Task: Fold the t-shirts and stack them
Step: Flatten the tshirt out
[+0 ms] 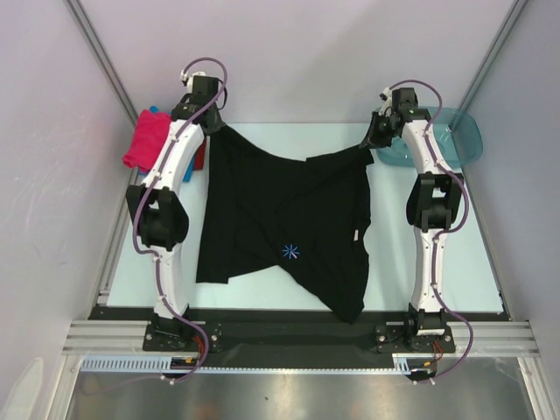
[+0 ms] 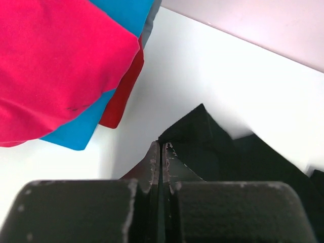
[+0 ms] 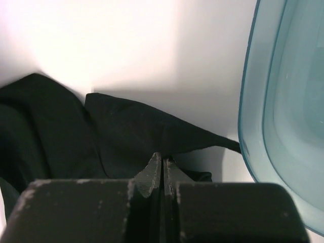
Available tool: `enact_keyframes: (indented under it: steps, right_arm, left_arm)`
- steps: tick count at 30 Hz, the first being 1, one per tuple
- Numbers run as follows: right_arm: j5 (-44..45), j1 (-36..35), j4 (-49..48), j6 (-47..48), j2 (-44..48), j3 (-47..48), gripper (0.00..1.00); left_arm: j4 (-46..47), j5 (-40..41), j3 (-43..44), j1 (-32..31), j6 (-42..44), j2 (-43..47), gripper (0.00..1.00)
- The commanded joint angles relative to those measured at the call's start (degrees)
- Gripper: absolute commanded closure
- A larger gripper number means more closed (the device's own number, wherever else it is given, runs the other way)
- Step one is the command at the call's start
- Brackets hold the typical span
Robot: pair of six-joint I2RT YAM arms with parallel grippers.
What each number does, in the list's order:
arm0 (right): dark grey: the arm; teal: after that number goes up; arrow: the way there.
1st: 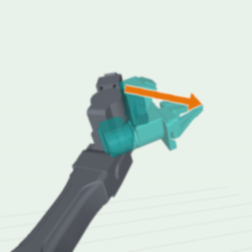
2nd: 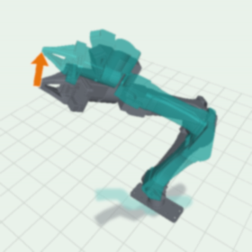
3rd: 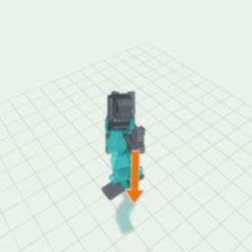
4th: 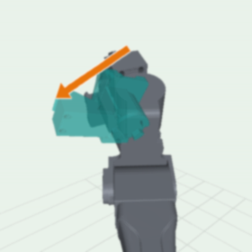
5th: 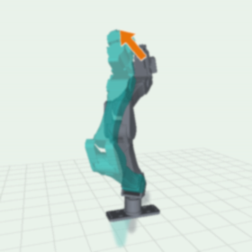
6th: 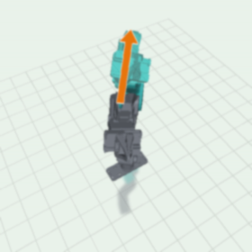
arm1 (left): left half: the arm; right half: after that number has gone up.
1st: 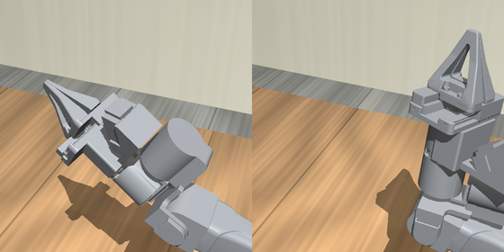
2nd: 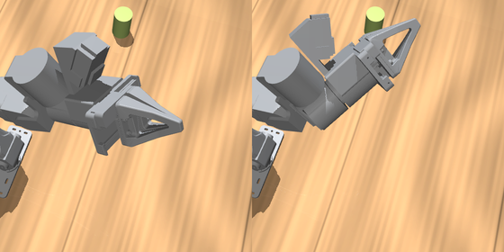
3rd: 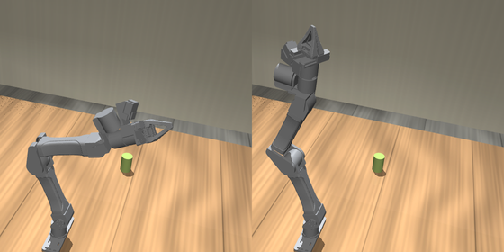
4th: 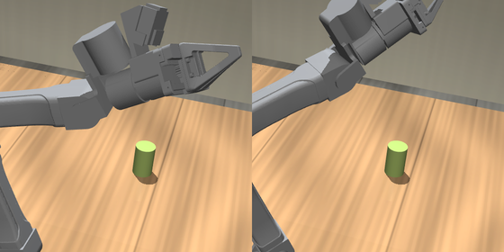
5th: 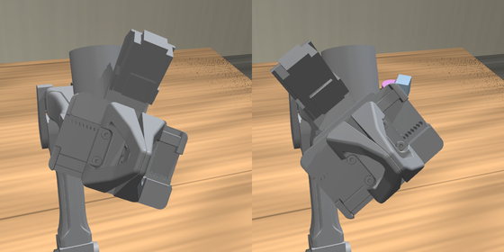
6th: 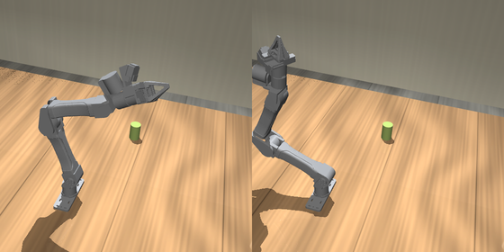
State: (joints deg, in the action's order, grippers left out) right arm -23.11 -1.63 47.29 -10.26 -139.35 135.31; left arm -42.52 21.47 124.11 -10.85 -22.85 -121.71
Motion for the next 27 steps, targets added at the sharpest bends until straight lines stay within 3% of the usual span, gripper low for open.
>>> enact_keyframes:
  steps: [1,8,20,27]
  right_arm:
    - [0.1,-0.1,-0.4,0.7,3.2,0.8,1.00]
    - [-2.2,-0.2,0.2,0.9,4.4,-0.3,1.00]
    - [3.6,-3.9,1.8,3.8,23.7,-23.2,1.00]
    - [10.0,-5.8,10.0,3.8,28.5,-30.7,1.00]
  left_arm:
    - [2.6,0.0,-0.4,0.3,1.2,2.7,1.00]
    - [0.3,-0.4,-0.7,0.3,1.0,4.5,1.00]
    - [-5.7,-2.5,-17.8,0.3,-1.3,22.6,1.00]
    - [-10.0,-4.6,-28.0,0.4,-1.7,33.5,1.00]
